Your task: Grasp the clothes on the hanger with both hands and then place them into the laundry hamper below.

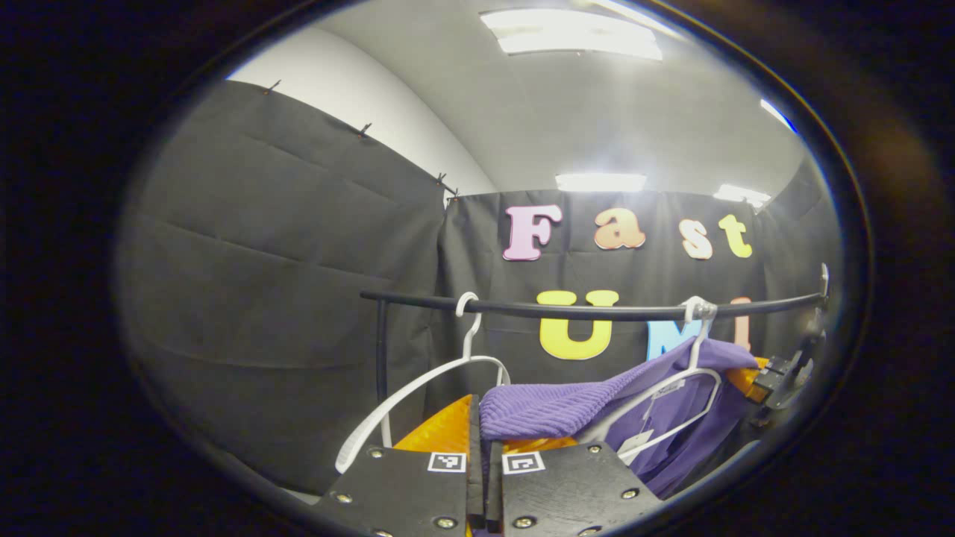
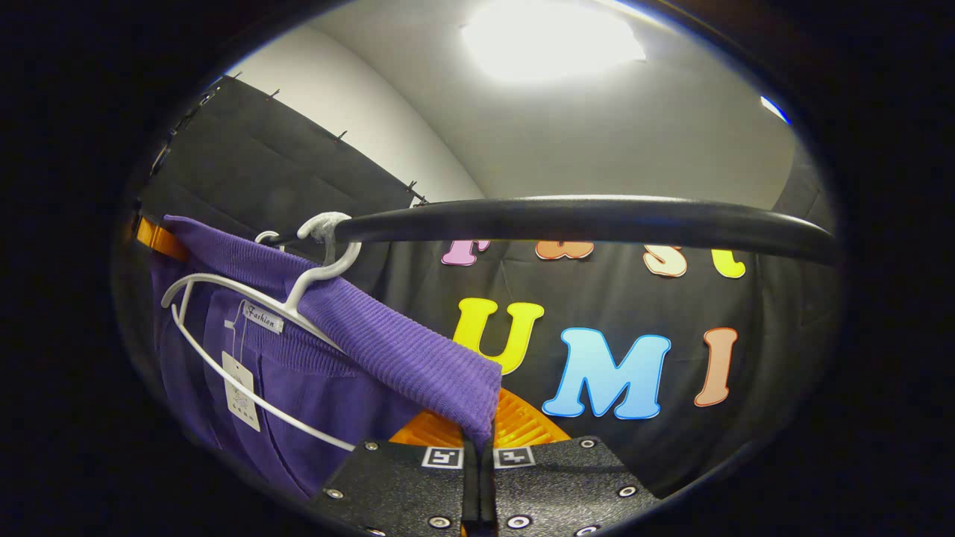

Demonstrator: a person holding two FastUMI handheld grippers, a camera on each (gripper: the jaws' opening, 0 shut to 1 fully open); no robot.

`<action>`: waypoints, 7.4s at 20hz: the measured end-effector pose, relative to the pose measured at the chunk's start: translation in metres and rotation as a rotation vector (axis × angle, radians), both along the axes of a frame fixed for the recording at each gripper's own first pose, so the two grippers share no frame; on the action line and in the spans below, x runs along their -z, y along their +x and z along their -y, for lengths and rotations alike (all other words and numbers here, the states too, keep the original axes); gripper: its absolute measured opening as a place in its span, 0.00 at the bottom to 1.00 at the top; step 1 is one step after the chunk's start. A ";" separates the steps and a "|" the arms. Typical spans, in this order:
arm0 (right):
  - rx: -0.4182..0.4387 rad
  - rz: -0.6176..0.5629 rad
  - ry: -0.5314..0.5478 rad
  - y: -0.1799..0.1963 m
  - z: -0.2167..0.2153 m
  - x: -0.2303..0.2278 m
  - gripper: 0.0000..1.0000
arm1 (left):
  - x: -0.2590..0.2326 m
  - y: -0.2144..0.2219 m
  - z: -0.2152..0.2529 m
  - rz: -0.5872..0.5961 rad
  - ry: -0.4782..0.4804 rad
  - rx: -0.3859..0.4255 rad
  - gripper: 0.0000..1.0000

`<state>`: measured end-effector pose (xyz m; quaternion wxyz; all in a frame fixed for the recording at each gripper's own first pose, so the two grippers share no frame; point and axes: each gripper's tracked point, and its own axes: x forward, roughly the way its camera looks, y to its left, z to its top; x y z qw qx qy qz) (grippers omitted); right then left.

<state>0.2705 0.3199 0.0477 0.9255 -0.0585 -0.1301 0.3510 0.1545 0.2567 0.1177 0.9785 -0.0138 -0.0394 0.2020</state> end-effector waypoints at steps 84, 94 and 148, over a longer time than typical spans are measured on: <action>0.345 -0.401 -0.107 -0.116 0.161 0.125 0.01 | 0.178 -0.031 0.175 -0.254 -0.224 0.441 0.03; 0.425 -0.648 -0.091 -0.232 0.159 0.188 0.02 | 0.257 -0.106 0.168 -0.398 -0.271 0.520 0.10; 0.565 -0.465 0.000 -0.249 0.215 0.112 0.95 | 0.175 -0.132 0.128 -0.290 -0.006 0.416 0.95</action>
